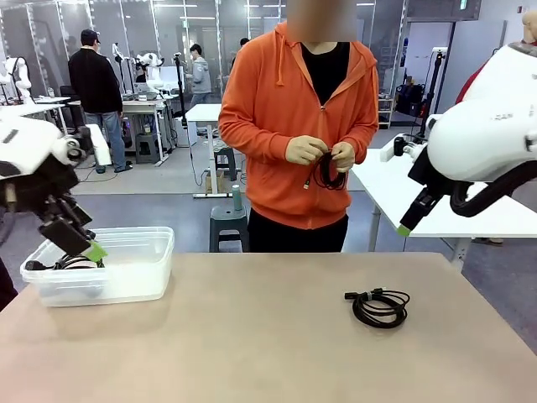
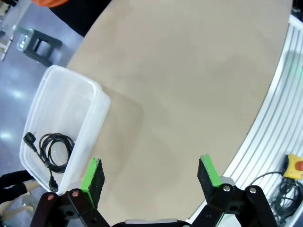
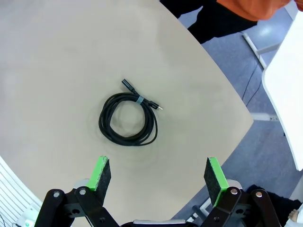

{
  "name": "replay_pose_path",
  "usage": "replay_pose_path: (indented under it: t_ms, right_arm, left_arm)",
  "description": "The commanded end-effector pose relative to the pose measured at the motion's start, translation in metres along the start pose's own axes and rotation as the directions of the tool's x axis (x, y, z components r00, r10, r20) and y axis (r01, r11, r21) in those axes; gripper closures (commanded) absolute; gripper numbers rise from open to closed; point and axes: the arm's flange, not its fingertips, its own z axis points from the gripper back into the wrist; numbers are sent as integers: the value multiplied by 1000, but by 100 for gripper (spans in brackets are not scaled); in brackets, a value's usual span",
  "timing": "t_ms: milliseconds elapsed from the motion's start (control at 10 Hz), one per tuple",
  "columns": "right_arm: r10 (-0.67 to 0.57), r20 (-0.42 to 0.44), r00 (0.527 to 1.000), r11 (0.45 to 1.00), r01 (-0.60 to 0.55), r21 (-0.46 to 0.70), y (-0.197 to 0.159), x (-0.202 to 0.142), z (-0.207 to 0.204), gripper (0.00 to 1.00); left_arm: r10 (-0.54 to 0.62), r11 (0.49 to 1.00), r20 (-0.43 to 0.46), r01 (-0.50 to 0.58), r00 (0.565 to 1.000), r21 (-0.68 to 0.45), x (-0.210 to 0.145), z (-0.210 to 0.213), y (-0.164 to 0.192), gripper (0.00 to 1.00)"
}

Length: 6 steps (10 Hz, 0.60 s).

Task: Organize and store the cables.
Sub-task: Place the USB Extension Cable into the Organizing box.

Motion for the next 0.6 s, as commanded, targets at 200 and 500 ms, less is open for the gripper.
replay_pose_path:
  t_ms: [200,500]
  right_arm:
    - [158,10,987,986,-159,49,-25,24,-49,0]
    - [250,28,968,962,-252,108,-29,28,-87,0]
  left_arm:
    - [-2,1000,52,2,999,-8,-34,25,-13,0]
    - [16,1000,116,-17,993,10,-64,55,-27,0]
